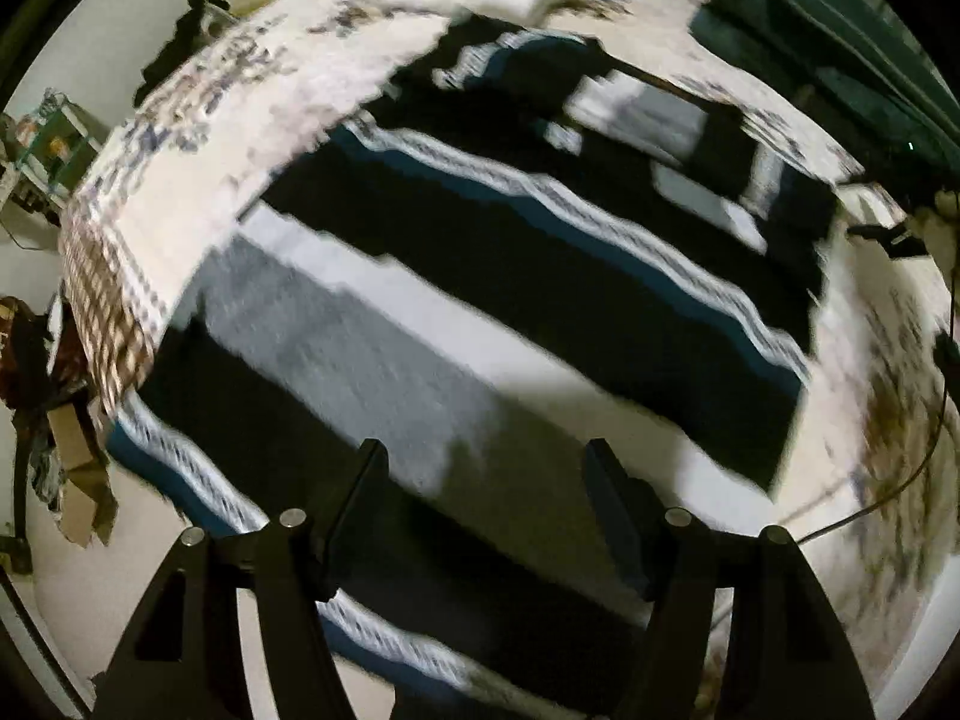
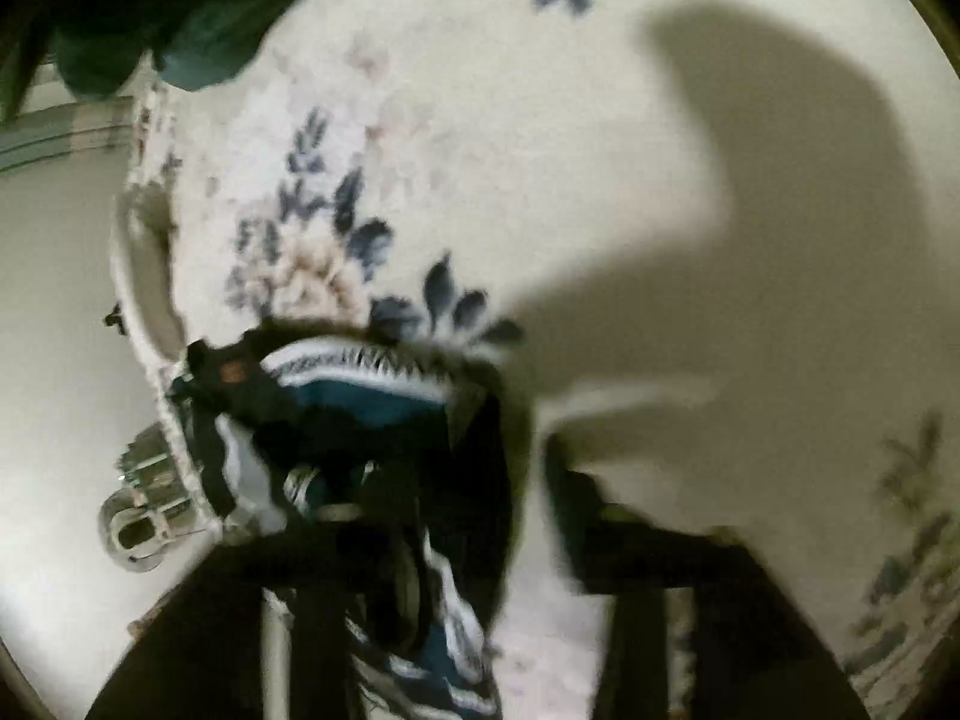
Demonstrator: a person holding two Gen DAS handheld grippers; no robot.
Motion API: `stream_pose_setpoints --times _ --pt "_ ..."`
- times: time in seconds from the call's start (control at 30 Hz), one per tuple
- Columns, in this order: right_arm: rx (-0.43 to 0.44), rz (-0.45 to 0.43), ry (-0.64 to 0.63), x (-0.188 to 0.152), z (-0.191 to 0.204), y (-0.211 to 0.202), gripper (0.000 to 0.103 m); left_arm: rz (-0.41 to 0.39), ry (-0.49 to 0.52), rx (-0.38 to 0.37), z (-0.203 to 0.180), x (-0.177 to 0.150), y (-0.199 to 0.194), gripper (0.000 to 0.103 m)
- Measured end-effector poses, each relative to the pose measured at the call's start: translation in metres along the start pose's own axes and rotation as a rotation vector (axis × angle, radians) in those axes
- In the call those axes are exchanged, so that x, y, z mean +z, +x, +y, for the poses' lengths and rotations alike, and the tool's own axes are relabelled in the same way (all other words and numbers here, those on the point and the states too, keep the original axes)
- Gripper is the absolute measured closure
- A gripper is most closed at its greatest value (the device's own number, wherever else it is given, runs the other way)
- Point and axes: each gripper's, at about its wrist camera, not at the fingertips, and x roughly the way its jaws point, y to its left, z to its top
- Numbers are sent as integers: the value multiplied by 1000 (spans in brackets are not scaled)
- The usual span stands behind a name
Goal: Fold small clothes
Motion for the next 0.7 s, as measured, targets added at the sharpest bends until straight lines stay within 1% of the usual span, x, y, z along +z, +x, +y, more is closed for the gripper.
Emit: stream_pose_setpoints --times 0.07,0.13,0.17,0.23,0.33,0.37,0.4,0.43,0.47,0.5,0.53,0.57,0.63,0.67,0.7 --pt "-2 8 -22 -15 -12 -20 40 33 19 -20 -16 -24 -5 38" --pt "-5 15 -9 -27 -28 -35 40 82 54 -46 -38 -51 -3 38" --pt "-2 22 -4 -33 -36 -40 40 116 73 -62 -51 -66 2 38" --pt "-11 29 -9 -40 -46 -44 40 166 90 -98 -71 -86 16 38" --pt "45 52 -7 -38 -52 -33 40 249 144 -128 -106 -113 50 38" --pt "65 58 -2 -35 -51 -29 40 253 160 -129 -112 -116 57 39" --pt "106 64 7 -29 -49 -19 40 243 187 -111 -121 -119 66 39" --pt "126 60 14 -26 -42 -9 40 224 209 -101 -127 -120 71 40" --pt "146 53 14 -20 -34 3 40 199 231 -83 -129 -120 73 45" --pt "156 49 10 -15 -30 10 40 187 242 -67 -130 -119 74 64" --pt "163 47 14 -8 -26 22 40 174 250 -40 -129 -117 73 90" --pt "164 45 30 -5 -24 30 40 157 247 -25 -124 -113 69 98" --pt "187 52 43 -1 -19 44 40 136 235 -48 -115 -107 60 98" --pt "185 40 40 -2 -15 46 54 119 237 -48 -111 -104 53 99" --pt "174 26 27 -3 -10 47 90 105 237 -57 -107 -101 46 99"
